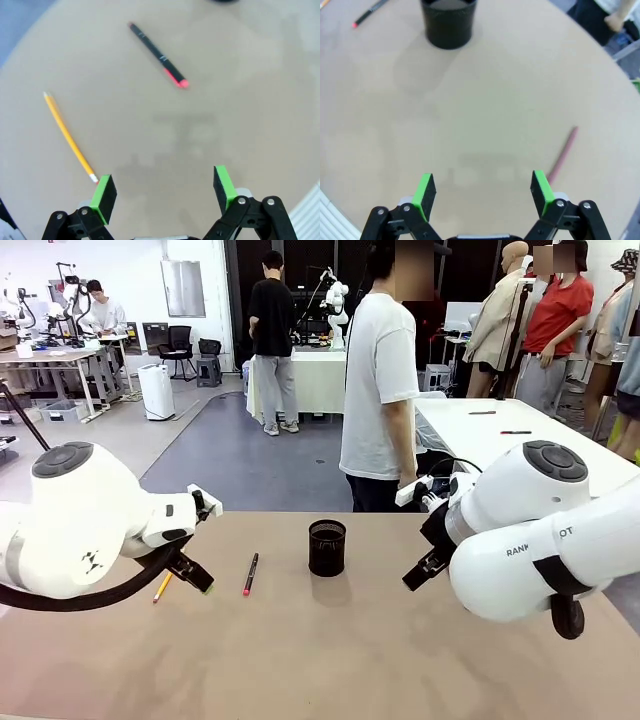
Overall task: Place the pens into the pen holder.
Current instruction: Pick up a writing instrument from the table and place it into the Pen holder.
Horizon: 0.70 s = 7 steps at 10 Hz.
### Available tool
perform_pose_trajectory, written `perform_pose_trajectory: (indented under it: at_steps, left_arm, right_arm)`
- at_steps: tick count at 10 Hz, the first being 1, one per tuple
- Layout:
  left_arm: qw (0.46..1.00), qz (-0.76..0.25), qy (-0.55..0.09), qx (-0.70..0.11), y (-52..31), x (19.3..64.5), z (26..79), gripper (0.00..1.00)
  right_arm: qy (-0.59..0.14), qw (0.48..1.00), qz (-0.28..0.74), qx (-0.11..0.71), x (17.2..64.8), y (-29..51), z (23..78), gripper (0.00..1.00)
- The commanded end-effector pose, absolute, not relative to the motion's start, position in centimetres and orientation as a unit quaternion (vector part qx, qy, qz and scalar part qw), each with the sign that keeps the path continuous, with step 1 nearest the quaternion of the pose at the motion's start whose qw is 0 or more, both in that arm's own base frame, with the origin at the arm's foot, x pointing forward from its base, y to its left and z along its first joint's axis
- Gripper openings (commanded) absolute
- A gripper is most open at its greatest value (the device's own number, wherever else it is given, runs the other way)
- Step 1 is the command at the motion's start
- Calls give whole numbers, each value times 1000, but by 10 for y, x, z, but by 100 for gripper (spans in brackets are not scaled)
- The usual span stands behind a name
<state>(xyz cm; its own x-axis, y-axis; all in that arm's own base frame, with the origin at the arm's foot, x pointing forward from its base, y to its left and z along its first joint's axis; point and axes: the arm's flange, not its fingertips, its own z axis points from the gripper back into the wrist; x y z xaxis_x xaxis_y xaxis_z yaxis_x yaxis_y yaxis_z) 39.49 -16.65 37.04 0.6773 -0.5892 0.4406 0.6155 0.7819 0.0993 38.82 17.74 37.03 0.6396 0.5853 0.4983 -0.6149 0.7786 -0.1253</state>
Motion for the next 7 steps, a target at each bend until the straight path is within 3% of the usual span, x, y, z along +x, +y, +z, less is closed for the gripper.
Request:
perform_pose_trajectory:
  at_steps: [1,4,7]
  left_arm:
    - [903,-385,-181,-65,-153,402,402,100]
    - [870,-445,-162,-139,-132,405,434,100]
    - [791,-518,-266,-188,-90,411,468,100]
  right_arm:
    - [-234,886,386,103,387,172,392,100]
    - [-208,866,429,149,386,175,425,100]
    - [-222,819,500,172,393,157,476,100]
